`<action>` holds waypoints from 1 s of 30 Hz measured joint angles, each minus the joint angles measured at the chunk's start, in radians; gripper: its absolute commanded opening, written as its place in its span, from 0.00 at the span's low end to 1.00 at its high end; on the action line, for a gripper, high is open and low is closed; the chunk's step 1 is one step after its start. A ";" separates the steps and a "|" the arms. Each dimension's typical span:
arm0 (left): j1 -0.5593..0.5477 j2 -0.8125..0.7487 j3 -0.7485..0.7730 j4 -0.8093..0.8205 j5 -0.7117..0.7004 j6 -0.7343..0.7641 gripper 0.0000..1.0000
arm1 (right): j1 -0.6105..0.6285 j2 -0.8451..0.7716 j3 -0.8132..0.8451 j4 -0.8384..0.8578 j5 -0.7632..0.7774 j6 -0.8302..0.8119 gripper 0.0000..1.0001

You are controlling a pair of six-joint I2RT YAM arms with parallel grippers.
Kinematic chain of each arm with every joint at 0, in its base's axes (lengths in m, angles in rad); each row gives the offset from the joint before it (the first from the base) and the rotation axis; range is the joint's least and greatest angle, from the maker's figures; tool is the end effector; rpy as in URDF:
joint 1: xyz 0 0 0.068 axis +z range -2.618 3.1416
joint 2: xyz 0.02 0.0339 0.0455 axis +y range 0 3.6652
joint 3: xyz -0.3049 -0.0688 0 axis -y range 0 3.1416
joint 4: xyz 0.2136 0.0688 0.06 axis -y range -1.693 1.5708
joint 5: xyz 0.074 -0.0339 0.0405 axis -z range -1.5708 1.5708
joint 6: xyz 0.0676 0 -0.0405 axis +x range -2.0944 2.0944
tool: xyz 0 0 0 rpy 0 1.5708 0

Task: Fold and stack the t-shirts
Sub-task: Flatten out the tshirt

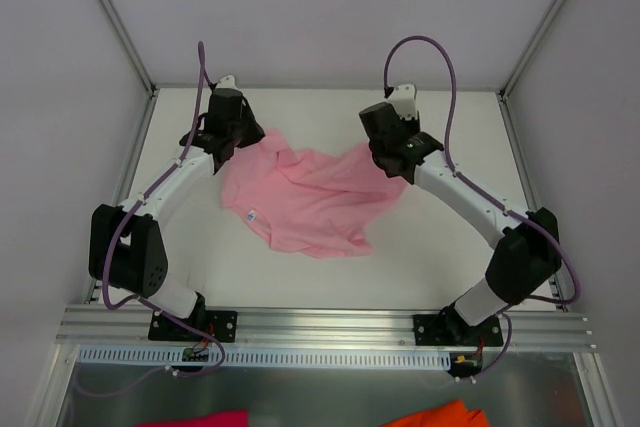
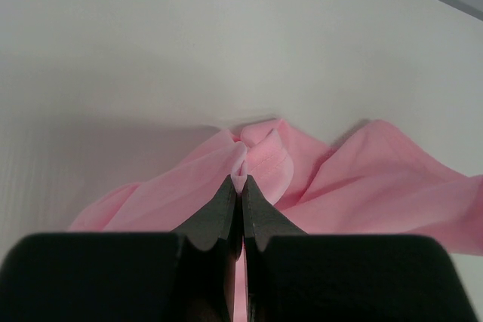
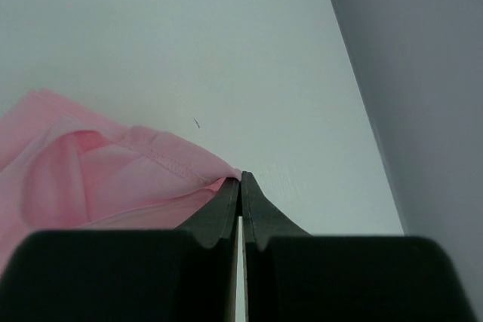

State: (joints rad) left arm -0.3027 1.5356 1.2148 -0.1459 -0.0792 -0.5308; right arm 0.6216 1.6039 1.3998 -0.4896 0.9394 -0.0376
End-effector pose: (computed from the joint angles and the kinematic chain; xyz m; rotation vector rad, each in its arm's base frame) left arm 0.3425 -0.1014 0.3442 -0.2849 2.0449 -0.4398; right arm 0.3074 0.1531 0.3609 -0.1938 2.0149 -0.6913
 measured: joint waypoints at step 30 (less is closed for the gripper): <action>-0.024 0.020 0.000 0.011 0.003 0.000 0.00 | 0.235 -0.420 -0.330 0.043 -0.138 0.139 0.80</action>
State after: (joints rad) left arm -0.3264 1.5558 1.2148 -0.1345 -0.0761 -0.5308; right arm 0.8562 1.1843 1.0698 -0.4465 0.8013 0.1017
